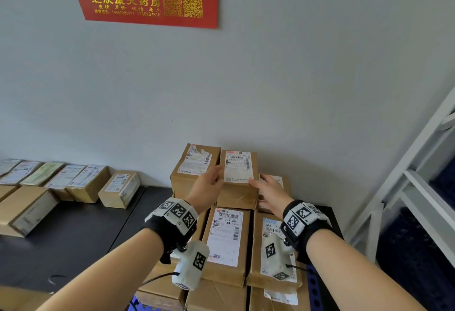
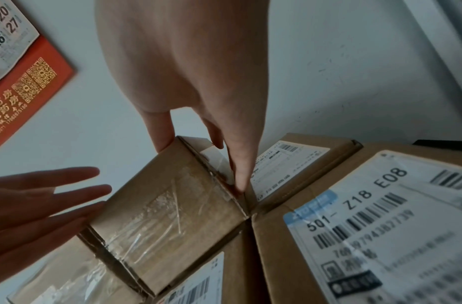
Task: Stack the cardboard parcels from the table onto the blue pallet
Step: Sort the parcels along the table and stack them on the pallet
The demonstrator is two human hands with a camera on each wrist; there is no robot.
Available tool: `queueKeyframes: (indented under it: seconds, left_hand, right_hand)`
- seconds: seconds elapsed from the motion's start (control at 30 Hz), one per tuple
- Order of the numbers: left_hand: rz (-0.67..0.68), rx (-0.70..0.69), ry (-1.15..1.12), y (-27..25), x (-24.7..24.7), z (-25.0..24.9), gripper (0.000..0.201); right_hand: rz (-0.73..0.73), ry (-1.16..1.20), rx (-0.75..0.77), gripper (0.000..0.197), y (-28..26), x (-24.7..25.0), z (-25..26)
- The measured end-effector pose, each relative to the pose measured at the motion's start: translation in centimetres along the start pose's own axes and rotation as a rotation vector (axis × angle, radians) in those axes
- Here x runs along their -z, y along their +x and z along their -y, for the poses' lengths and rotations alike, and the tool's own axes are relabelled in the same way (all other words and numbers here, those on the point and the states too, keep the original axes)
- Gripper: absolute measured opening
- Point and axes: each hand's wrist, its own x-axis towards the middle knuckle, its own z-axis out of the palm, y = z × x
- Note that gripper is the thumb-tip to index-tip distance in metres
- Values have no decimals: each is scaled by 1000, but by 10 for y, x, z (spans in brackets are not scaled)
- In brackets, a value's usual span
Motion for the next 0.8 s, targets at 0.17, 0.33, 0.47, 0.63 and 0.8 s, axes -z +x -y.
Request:
queueKeyframes:
  seconds: [0.17, 0.33, 0.47, 0.63, 0.8]
  left_hand:
    - [-62, -27, 181, 2, 10, 4, 44]
    - [19, -28, 480, 7, 15, 18, 47]
    - [34, -42, 512, 9, 14, 22, 46]
    - [86, -39, 537, 9, 16, 25, 48]
    - [87, -35, 410, -3, 27, 14, 47]
  right_hand:
    - [-27, 34, -20, 41, 3, -4, -1]
    - [-57, -27, -25, 49, 0, -8, 3]
    - [-39, -38, 7, 40, -4, -11, 8]
    - [-59, -93, 14, 42, -4, -13, 8]
    - [-81, -220, 80, 46, -17, -11, 19]
